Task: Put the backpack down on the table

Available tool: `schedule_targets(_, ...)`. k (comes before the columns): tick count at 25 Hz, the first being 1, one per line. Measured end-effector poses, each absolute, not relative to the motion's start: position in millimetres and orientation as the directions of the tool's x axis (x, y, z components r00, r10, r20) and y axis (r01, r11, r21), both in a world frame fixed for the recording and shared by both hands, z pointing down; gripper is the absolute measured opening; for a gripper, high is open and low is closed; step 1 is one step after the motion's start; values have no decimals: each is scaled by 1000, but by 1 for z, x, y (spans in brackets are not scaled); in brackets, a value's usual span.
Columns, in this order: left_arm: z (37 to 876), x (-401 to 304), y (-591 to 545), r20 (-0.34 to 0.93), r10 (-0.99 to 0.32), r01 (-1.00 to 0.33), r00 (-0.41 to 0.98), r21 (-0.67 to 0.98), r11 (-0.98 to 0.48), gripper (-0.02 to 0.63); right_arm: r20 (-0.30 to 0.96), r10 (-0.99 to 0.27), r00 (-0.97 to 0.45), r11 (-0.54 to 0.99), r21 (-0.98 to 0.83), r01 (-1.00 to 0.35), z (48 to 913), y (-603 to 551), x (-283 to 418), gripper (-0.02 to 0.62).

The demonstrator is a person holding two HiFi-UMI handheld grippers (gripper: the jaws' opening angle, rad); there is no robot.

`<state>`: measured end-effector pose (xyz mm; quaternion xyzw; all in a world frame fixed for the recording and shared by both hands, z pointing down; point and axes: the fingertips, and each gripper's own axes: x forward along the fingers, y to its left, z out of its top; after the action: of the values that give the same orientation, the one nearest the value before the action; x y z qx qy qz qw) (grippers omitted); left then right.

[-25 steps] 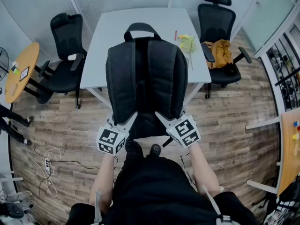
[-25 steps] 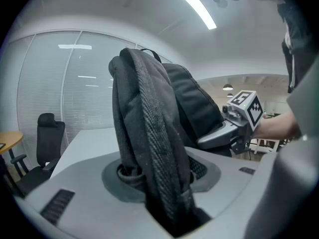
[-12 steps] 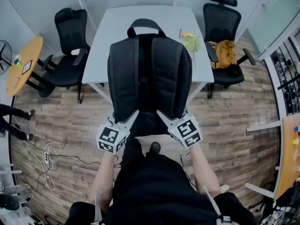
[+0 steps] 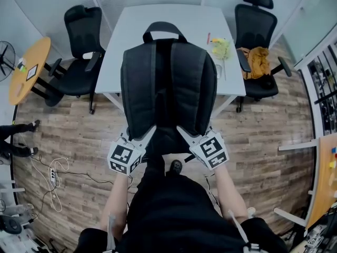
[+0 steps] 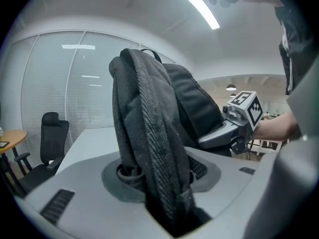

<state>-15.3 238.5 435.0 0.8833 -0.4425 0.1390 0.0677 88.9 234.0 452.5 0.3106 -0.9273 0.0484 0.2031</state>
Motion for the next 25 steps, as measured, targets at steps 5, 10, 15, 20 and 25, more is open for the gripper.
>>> schedule_targets(5,436,-29,216,293,-763,-801,575,14,-598,189,419,-556,-718,802,46,-595,451,211,75,199)
schedule_targets(10,438,-44,183,287,-752,-790,593,26,-613,187,433,-570,-699,789,50,-612,451,181,61,199)
schedule_targets(15,435,-56,144,271,-733,-768,623,39,-639,187,446,-591,-672,770,63,-635,447,145,49,201)
schedule_targets(20,434,-74,109,268,-708,-743,654,48,-668,187,448,-618,-646,744,67,-665,443,112,32,202)
schedule_targets(25,434,-98,78,263,-685,-718,680,49,-694,187,452,-635,-627,723,62,-688,444,86,8,204)
